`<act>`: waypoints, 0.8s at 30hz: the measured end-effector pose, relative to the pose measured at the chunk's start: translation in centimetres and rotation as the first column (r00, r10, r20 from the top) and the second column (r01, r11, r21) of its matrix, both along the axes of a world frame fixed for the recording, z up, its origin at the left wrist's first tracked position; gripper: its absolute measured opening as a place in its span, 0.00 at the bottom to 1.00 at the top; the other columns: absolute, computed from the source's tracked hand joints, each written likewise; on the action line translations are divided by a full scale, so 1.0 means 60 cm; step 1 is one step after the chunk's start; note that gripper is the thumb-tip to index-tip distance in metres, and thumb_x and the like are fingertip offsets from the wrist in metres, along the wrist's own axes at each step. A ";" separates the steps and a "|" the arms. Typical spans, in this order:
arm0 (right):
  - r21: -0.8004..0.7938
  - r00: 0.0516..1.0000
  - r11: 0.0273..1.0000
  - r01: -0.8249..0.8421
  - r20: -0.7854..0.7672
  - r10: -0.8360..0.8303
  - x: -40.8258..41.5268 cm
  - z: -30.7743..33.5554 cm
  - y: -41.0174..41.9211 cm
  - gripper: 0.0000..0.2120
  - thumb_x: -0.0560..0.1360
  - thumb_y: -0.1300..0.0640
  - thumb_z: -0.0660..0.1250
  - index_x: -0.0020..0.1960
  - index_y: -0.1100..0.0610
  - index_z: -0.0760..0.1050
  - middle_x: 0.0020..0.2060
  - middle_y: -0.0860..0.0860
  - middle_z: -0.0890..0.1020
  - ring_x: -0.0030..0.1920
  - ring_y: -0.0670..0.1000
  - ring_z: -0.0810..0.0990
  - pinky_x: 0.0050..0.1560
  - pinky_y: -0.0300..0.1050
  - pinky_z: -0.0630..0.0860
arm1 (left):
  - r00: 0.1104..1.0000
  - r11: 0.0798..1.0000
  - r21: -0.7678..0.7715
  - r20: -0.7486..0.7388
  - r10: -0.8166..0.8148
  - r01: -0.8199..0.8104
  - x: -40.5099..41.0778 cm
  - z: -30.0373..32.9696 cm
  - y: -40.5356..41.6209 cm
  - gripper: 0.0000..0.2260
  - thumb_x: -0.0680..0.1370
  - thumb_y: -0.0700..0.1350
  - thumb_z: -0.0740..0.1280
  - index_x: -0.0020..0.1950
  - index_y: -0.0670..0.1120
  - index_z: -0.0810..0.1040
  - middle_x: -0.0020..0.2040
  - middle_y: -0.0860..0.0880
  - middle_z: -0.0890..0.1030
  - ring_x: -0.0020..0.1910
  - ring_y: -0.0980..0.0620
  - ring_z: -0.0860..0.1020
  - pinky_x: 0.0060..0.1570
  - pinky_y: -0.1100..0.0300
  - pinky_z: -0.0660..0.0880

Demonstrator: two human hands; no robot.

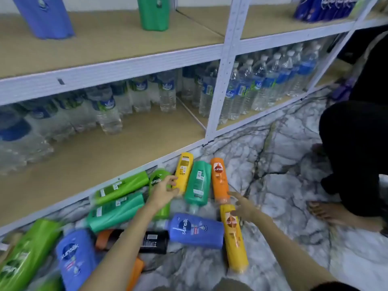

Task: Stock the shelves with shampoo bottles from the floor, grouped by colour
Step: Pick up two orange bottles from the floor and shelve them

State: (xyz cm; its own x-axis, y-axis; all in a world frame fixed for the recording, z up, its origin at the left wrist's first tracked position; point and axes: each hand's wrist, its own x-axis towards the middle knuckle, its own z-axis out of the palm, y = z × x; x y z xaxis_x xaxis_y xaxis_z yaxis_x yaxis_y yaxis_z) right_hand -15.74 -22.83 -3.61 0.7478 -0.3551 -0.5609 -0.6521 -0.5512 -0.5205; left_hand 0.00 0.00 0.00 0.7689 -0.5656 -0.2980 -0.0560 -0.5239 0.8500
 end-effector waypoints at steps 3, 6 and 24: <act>-0.029 0.993 0.998 -0.059 -0.101 0.056 -0.043 -0.059 -0.002 0.40 0.72 0.63 0.69 0.75 0.55 0.47 0.64 0.58 0.72 0.59 0.56 0.74 0.55 0.46 0.69 | 0.998 0.999 0.036 -0.055 -0.021 0.023 -0.017 -0.046 -0.015 0.16 0.75 0.35 0.65 0.62 0.41 0.71 0.54 0.45 0.76 0.52 0.51 0.73 0.51 0.62 0.71; 0.070 0.994 0.997 0.040 -0.101 -0.033 -0.077 -0.109 0.011 0.45 0.71 0.62 0.70 0.76 0.53 0.41 0.73 0.56 0.60 0.67 0.57 0.69 0.55 0.43 0.70 | 0.992 0.993 0.090 -0.100 -0.074 0.083 -0.034 -0.084 -0.025 0.15 0.75 0.34 0.64 0.61 0.41 0.71 0.56 0.43 0.76 0.53 0.50 0.74 0.49 0.63 0.72; 0.304 0.938 0.925 0.229 0.183 -0.293 -0.094 -0.118 -0.061 0.46 0.67 0.71 0.71 0.74 0.46 0.53 0.62 0.52 0.74 0.48 0.43 0.79 0.43 0.37 0.78 | 0.974 0.998 0.030 -0.220 -0.046 0.054 -0.047 -0.112 -0.174 0.15 0.76 0.34 0.64 0.62 0.40 0.72 0.54 0.42 0.74 0.52 0.47 0.74 0.37 0.68 0.70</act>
State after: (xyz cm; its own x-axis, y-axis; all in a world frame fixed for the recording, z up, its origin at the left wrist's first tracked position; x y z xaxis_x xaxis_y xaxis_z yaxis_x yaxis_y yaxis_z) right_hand -21.39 -26.51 -10.72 0.7654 -0.4109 -0.4953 -0.6038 -0.1921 -0.7737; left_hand -2.81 -10.47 -6.73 0.6538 -0.5880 -0.4763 0.1024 -0.5549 0.8256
